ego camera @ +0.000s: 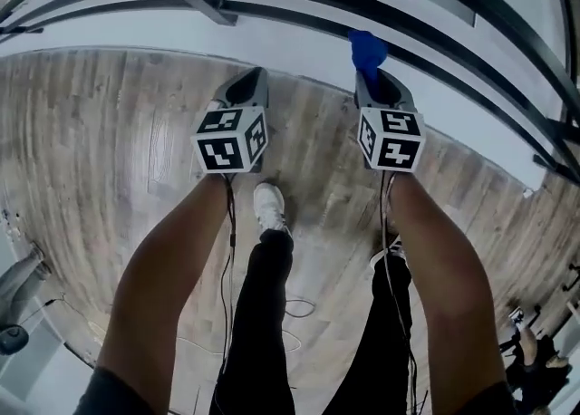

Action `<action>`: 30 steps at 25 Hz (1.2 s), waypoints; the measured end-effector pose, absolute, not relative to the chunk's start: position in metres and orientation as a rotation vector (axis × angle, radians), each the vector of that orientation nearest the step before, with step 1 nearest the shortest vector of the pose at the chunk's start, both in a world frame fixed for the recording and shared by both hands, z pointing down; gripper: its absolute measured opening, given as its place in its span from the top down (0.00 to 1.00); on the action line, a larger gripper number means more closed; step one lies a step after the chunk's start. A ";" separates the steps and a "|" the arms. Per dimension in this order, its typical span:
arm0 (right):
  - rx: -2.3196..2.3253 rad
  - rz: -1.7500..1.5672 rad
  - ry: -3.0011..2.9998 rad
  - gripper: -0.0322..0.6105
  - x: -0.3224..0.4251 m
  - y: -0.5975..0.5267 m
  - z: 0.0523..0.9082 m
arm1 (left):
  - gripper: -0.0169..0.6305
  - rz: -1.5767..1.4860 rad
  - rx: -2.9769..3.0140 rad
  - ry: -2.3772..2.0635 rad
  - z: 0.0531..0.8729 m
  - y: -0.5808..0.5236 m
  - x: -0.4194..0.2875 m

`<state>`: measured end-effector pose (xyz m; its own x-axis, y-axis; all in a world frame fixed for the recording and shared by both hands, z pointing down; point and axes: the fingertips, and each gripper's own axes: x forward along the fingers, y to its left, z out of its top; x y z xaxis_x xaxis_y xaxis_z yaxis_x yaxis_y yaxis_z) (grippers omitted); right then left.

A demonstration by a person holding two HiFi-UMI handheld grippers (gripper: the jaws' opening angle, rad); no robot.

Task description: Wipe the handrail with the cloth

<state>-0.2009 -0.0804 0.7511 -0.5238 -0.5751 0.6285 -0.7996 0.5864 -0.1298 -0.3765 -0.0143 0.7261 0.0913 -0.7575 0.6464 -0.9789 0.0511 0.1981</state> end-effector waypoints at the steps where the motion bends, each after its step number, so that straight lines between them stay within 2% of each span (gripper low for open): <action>1: 1.080 0.555 -2.291 0.79 -0.228 -0.084 0.754 | 0.97 0.458 1.750 -1.732 0.725 -0.017 -0.400; 7: 1.046 0.565 -2.299 0.79 -0.360 -0.099 0.773 | 0.97 0.495 1.739 -1.778 0.730 -0.021 -0.517; 15: 0.960 0.482 -2.289 0.79 -0.491 -0.141 0.804 | 0.97 0.522 1.789 -1.738 0.745 -0.043 -0.583; 22: 0.941 0.451 -2.227 0.79 -0.529 -0.153 0.838 | 0.97 0.518 1.780 -1.731 0.759 -0.043 -0.607; 30: 1.002 0.467 -2.145 0.79 -0.505 -0.159 0.843 | 0.97 0.571 1.754 -1.738 0.769 -0.029 -0.604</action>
